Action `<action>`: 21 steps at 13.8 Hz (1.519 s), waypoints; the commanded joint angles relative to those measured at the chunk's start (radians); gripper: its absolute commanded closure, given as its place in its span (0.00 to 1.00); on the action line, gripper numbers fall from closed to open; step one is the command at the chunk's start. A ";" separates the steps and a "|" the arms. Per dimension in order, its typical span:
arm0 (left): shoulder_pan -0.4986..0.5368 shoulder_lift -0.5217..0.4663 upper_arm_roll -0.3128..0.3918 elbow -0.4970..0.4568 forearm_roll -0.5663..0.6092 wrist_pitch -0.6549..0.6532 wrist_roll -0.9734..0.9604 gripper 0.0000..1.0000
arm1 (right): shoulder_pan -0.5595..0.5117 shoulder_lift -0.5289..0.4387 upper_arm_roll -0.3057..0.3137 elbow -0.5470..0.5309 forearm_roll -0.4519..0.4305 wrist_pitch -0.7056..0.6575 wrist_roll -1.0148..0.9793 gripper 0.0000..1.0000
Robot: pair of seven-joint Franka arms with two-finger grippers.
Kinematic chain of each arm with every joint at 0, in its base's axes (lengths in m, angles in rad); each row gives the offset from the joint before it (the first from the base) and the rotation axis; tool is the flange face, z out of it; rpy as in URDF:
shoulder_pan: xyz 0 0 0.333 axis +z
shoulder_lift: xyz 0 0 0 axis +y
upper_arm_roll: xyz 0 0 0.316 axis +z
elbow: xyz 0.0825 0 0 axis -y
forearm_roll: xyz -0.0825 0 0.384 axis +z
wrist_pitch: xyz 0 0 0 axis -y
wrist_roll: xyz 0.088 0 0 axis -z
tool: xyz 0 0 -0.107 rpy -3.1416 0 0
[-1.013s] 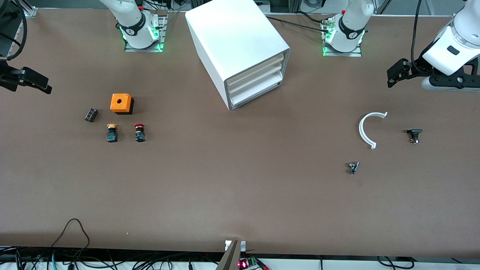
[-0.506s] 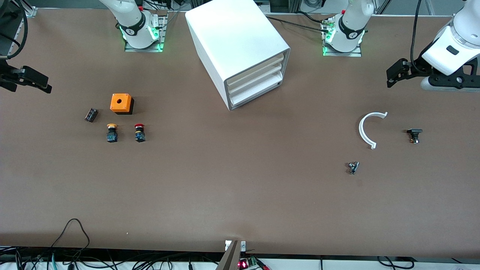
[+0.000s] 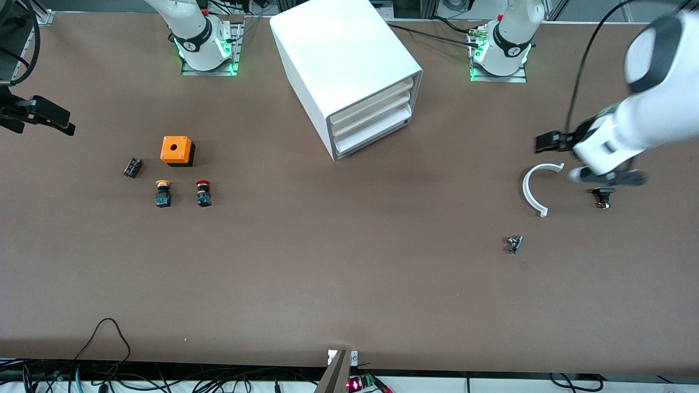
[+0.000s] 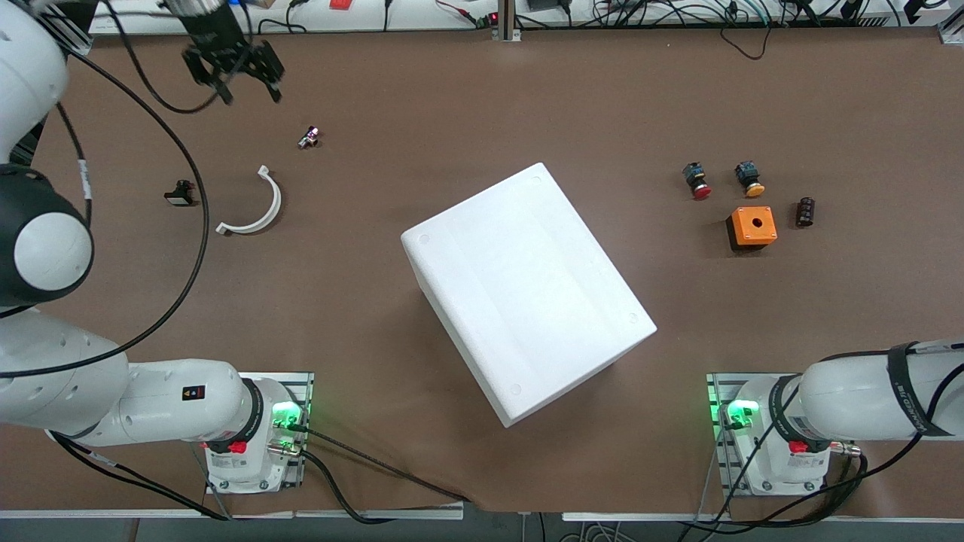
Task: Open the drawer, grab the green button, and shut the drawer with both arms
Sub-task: 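Reach the left gripper to the front of the white drawer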
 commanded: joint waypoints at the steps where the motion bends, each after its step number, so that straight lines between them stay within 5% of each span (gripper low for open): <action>1: 0.011 0.061 -0.077 -0.090 -0.103 0.074 0.032 0.00 | 0.000 -0.023 -0.001 -0.018 0.001 -0.005 -0.015 0.00; 8: 0.001 0.281 -0.133 -0.340 -0.734 0.249 0.341 0.00 | 0.000 -0.018 -0.001 -0.018 0.001 0.004 -0.015 0.00; 16: -0.036 0.367 -0.291 -0.443 -0.877 0.431 0.470 0.02 | 0.000 -0.016 0.000 -0.018 0.001 0.018 -0.015 0.00; 21: -0.073 0.386 -0.337 -0.497 -0.983 0.523 0.515 0.18 | 0.000 -0.012 0.000 -0.018 0.003 0.028 -0.013 0.00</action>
